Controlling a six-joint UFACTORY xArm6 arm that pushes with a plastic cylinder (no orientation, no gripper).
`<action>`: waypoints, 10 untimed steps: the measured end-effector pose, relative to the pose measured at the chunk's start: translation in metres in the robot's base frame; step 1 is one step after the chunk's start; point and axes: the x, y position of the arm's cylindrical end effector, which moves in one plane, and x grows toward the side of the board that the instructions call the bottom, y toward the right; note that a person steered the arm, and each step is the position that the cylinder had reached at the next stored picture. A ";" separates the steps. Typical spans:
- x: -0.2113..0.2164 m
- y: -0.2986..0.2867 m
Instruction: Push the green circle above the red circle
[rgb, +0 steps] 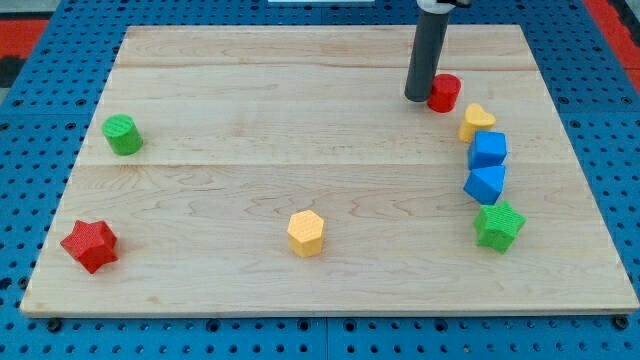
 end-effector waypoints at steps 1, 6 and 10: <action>-0.008 0.037; 0.019 -0.342; 0.149 -0.407</action>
